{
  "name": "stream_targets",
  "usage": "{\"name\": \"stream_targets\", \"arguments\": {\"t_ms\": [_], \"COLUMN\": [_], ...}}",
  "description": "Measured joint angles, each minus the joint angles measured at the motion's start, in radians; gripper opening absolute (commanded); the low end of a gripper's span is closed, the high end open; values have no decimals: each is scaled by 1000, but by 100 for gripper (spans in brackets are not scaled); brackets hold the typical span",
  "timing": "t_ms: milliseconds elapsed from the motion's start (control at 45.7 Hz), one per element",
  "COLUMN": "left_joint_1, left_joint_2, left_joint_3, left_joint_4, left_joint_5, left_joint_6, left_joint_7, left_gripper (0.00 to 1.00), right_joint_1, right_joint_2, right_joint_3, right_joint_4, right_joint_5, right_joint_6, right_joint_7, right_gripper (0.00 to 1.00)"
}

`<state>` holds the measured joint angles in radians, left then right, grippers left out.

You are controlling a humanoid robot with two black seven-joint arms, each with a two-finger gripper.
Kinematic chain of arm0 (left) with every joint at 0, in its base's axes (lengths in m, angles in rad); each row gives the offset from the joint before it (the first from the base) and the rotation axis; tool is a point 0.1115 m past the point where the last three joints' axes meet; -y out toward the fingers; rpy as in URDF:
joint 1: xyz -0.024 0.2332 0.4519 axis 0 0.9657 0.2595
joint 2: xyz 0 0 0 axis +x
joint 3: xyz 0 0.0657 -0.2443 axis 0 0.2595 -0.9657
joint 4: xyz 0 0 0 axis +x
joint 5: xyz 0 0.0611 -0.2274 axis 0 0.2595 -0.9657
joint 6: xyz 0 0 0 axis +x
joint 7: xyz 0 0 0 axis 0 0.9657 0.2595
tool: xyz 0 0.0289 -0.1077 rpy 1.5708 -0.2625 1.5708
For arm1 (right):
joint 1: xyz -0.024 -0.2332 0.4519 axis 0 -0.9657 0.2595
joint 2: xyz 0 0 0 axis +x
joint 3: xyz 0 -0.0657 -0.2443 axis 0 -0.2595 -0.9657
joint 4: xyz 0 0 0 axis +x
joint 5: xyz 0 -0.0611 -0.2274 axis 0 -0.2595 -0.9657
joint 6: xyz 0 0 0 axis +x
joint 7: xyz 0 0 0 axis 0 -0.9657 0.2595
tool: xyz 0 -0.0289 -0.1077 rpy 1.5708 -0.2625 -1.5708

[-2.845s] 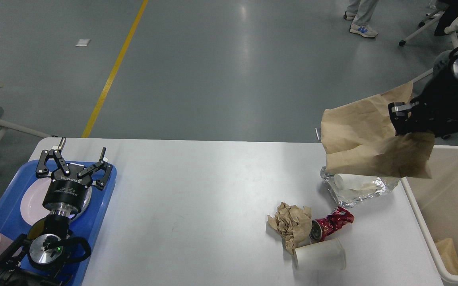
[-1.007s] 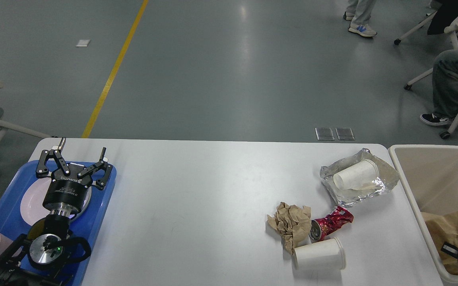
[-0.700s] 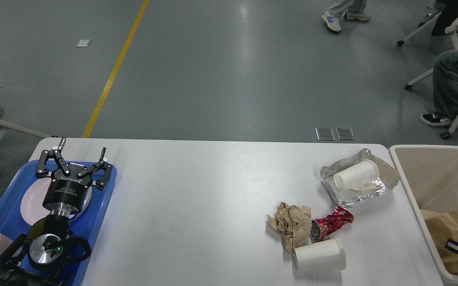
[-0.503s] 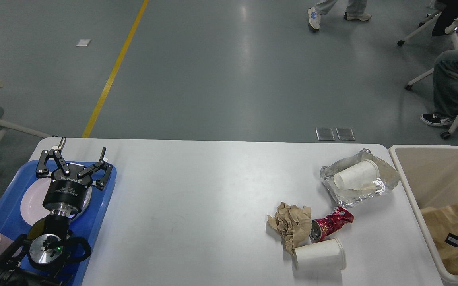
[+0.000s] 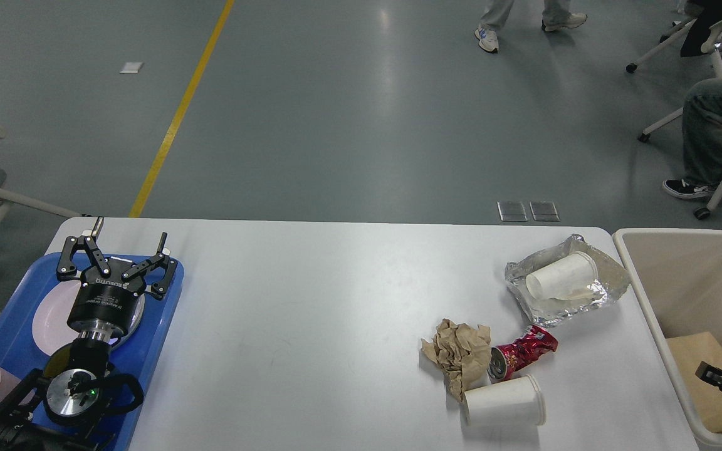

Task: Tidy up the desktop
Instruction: 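Lower the bag into the white bin and open the right gripper, then move the right gripper to the foil wrapper holding the paper cup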

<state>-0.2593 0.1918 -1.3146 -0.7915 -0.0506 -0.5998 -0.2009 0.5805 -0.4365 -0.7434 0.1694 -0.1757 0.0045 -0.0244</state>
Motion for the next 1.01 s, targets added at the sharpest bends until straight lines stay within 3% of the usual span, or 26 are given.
{"name": "stream_targets", "arguments": {"t_ms": [175, 306, 372, 525, 722, 832, 1007], "left_joint_1": [0, 0, 0, 0, 0, 0, 0], "left_joint_2": [0, 0, 0, 0, 0, 0, 0], "left_joint_3": [0, 0, 0, 0, 1, 1, 2], "left_joint_4": [0, 0, 0, 0, 0, 0, 0], "left_joint_5": [0, 0, 0, 0, 0, 0, 0], "left_joint_6": [0, 0, 0, 0, 0, 0, 0], "left_joint_7": [0, 0, 0, 0, 0, 0, 0], "left_gripper": [96, 96, 96, 96, 96, 96, 96], "right_joint_1": [209, 503, 657, 1013, 1377, 1540, 1773], "right_joint_2": [-145, -235, -243, -184, -94, -78, -8], "right_joint_3": [-32, -181, -283, -494, -580, -595, -598], "right_joint_4": [266, 551, 667, 852, 991, 1114, 1366], "right_joint_5": [-38, -111, -121, -124, -121, -120, -112], "right_joint_6": [44, 96, 153, 391, 710, 791, 794], "right_joint_7": [-25, -118, -142, -153, -155, -155, -155], "right_gripper": [100, 100, 100, 100, 100, 100, 100]}}
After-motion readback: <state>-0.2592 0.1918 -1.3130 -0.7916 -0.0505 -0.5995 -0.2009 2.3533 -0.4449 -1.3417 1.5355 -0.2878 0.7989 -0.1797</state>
